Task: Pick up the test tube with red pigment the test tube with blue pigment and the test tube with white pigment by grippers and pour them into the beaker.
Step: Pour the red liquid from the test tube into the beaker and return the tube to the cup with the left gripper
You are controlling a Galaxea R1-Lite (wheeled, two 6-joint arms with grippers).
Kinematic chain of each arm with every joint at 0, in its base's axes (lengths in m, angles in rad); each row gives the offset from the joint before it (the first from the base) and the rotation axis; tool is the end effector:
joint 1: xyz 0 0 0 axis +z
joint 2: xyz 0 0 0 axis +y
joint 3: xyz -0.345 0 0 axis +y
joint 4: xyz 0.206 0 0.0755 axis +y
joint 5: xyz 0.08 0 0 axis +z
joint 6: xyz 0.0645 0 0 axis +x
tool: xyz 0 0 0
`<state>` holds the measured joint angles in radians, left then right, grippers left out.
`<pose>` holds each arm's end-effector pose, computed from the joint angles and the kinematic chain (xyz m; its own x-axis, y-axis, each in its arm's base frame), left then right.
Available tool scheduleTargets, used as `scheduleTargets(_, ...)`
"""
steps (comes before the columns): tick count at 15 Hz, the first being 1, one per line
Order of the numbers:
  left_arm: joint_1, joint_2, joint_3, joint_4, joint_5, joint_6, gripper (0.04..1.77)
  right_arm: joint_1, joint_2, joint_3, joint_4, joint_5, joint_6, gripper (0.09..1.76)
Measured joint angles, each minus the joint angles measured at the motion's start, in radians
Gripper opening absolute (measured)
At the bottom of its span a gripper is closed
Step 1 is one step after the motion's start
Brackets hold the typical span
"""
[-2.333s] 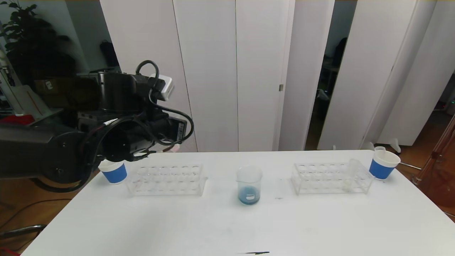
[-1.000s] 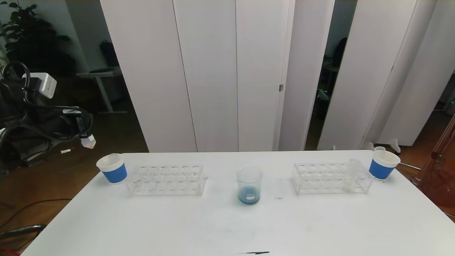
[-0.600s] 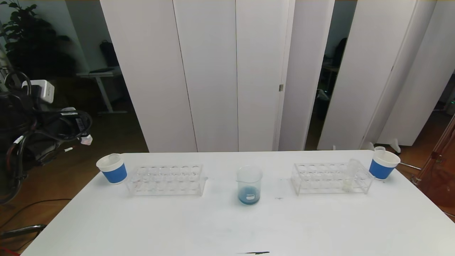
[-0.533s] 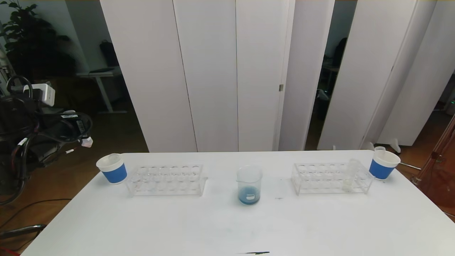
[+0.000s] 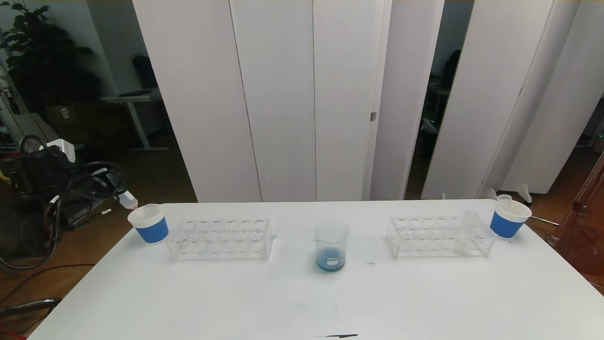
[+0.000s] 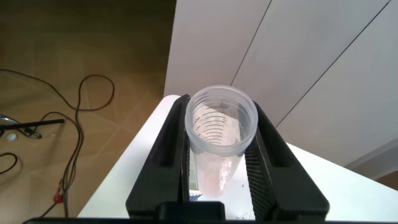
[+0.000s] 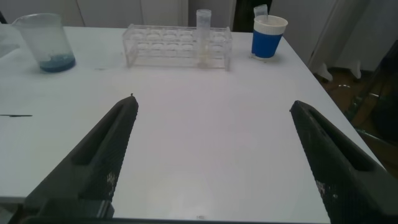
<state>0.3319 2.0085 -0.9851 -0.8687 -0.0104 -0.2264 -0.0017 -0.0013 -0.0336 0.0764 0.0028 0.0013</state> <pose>0.4358 0.1495 0.1536 0.9375 0.3121 -0.1541 -0.3407 0.9132 -0.2234 0.0026 0.0002 0.0762 0.9991 0.0011 -0.0415 -0.0010 1.0000 0.0014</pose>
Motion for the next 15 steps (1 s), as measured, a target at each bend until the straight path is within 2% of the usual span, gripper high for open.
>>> scheduleTargets(2, 0.022, 0.033, -0.019, -0.029, -0.01, -0.024, 0.6, 0.0, 0.0, 0.0, 0.0, 0.0, 0.0, 1.75)
scheduleTargets(5, 0.059, 0.074, -0.026, -0.113, -0.061, -0.049, 0.6, 0.0, 0.0, 0.0, 0.0, 0.0, 0.0, 1.75)
scheduleTargets(10, 0.071, 0.127, -0.029, -0.112, -0.074, -0.101, 0.6, 0.0, 0.0, 0.0, 0.0, 0.0, 0.0, 1.75)
scheduleTargets(15, 0.061, 0.157, -0.028, -0.113, -0.086, -0.112, 0.6, 0.0, 0.0, 0.0, 0.0, 0.0, -0.001, 1.75)
